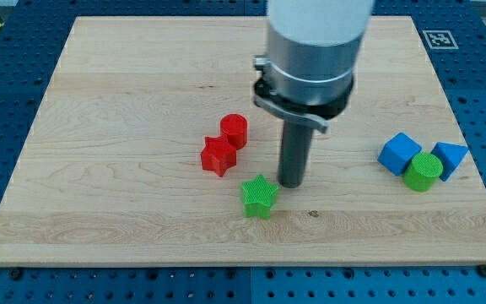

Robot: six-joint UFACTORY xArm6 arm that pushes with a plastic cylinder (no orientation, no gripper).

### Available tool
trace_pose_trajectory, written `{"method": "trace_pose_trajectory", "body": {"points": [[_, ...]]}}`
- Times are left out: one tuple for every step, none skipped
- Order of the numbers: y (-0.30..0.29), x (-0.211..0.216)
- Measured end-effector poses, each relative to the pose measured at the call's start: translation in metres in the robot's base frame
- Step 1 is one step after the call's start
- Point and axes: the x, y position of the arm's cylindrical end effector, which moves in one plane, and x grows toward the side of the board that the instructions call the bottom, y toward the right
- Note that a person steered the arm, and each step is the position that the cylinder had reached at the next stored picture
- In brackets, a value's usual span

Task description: Push green star slightly left

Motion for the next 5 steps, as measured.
{"method": "trace_pose_trajectory", "body": {"points": [[0.004,0.017],[0.002,0.032],[-0.006,0.032],[-0.031,0.035],[-0.051,0.035]]}}
